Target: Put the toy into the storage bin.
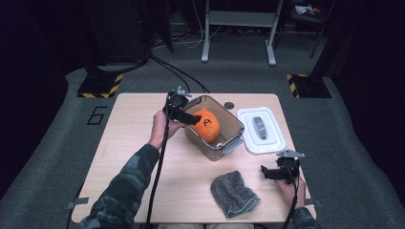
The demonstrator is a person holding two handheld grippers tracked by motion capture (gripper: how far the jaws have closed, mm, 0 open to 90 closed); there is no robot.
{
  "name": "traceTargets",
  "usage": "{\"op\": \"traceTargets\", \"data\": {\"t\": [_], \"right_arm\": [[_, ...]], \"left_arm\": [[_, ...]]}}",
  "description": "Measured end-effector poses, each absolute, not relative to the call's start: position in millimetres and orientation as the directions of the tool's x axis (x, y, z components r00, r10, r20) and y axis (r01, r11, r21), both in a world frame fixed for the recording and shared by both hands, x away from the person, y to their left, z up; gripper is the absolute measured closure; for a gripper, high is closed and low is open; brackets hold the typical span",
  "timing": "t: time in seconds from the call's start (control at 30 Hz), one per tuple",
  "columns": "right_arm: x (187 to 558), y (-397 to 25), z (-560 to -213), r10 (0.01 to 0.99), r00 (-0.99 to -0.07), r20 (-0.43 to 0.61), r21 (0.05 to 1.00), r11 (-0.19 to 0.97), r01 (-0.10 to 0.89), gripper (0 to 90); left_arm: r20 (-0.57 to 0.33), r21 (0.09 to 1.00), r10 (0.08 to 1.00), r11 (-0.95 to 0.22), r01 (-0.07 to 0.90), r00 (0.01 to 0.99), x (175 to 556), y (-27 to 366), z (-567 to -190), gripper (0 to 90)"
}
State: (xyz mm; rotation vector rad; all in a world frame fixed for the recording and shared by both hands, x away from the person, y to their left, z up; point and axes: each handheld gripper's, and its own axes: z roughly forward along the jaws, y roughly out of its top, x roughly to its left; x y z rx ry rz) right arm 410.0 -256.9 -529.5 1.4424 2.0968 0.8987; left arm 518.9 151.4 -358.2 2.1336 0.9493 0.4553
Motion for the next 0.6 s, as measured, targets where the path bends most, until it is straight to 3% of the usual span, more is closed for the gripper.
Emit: {"op": "traceTargets", "data": {"t": [0.6], "right_arm": [[410, -257, -530, 0.933, -0.360, 0.006, 0.721, 0.245, 0.648, 1.2]], "left_arm": [[0.010, 0.792, 0.812, -0.363, 0.491, 0.584, 477, 219, -380, 8.3]]}}
